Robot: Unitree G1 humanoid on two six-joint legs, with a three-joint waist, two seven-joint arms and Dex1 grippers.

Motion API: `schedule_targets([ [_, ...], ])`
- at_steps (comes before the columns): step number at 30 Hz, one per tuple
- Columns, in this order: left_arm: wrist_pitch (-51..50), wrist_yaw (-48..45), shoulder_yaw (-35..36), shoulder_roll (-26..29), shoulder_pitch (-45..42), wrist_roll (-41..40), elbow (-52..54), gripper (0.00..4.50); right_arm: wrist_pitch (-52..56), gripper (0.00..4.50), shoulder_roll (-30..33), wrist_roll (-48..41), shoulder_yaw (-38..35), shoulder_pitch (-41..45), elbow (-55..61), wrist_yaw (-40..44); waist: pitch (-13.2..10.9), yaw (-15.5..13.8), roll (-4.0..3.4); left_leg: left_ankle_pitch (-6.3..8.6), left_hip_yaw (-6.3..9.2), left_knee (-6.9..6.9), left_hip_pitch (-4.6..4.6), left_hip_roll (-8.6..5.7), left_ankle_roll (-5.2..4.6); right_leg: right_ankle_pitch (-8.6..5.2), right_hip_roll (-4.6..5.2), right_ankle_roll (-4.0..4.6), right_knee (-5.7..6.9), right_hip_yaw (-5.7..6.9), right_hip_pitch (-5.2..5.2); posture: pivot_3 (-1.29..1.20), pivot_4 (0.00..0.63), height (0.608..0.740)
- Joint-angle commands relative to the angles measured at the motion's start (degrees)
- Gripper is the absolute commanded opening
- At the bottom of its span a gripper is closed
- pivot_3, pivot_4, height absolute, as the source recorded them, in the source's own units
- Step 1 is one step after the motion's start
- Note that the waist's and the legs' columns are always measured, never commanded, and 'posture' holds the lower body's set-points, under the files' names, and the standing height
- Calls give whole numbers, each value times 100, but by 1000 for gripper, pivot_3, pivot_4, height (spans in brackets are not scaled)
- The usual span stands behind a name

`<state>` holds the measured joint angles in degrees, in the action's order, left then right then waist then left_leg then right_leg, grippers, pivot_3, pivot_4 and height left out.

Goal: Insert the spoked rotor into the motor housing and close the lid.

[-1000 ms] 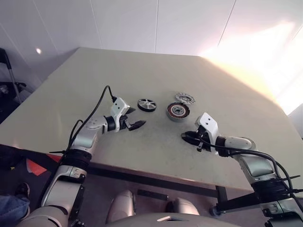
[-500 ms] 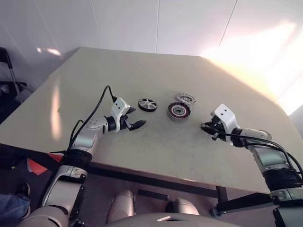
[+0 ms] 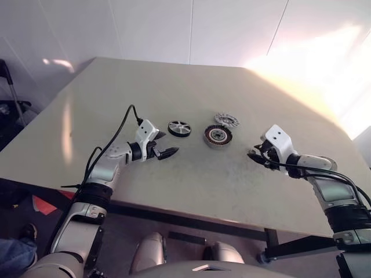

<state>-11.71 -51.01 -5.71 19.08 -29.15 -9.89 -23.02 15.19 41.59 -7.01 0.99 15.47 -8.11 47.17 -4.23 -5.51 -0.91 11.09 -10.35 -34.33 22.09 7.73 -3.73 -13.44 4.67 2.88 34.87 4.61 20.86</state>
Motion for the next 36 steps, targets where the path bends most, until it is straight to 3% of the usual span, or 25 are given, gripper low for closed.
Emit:
schedule_targets([
  [1, 56, 0, 18, 13, -156, -1, 46, 4500, 34, 1976, 176, -135, -71, 457, 665, 271, -1, 6, -2, 0, 0, 1, 1, 0, 0, 0, 0, 0, 0, 0, 3, 0, 0, 740],
  [4, 95, 6, -7, -32, -199, 17, -26, 4500, -204, 1976, 187, 149, 508, 1014, 610, 874, -1, 10, -2, -1, -1, 1, -2, 1, 1, 0, -1, 0, 2, 0, 1, 0, 0, 740],
  [10, 178, 111, 14, -150, -183, 6, -41, 4500, -1676, 1976, 100, 1279, 1854, 2472, -1338, 1897, -1, -32, -1, -3, -3, 0, -2, 0, 5, 2, 1, 3, 3, 0, -3, 0, 0, 740],
  [14, 160, 205, 44, -150, -13, -31, 116, 4500, -2529, 1976, 29, 1639, 2207, 3040, -2290, 2266, -1, -44, 0, 5, -3, -14, 36, -1, -9, 2, 1, 4, 6, 1, 23, 0, 0, 740],
  [19, 130, 346, 81, -152, 241, -66, 353, 4500, -3452, 1976, -160, 2126, 2539, 3717, -3464, 2540, -1, 13, -1, 4, -2, -84, 136, 9, -45, 1, 3, 7, 86, 2, 132, 0, 0, 740],
  [27, 125, 473, 91, -170, 351, -88, 442, 4500, -4203, 1976, -514, 2623, 2759, 4157, -4651, 2633, -1, 8, 0, 3, -1, -93, 100, 16, -14, 3, 1, 23, 91, 3, 96, 0, 0, 740],
  [30, 139, 490, 99, -166, 341, -91, 412, 4500, -4323, 1373, -650, 2783, 2829, 4177, -4881, 2629, 0, 10, 1, 3, -1, -94, 86, 16, -14, 3, 0, 24, 91, 3, 81, 0, 0, 740],
  [34, 134, 511, 100, -167, 331, -94, 405, 4500, -4450, 43, -714, 2943, 2824, 4205, -5036, 2512, 1, 16, 3, 3, -1, -93, 81, 20, -14, 3, -3, 24, 91, 3, 78, 0, 0, 740],
  [36, 135, 515, 96, -165, 328, -95, 403, 4500, -4496, 43, -736, 2981, 2801, 4221, -5069, 2451, 2, 18, 4, 3, -1, -93, 79, 21, -14, 3, -4, 24, 92, 3, 76, 0, 0, 740],
])
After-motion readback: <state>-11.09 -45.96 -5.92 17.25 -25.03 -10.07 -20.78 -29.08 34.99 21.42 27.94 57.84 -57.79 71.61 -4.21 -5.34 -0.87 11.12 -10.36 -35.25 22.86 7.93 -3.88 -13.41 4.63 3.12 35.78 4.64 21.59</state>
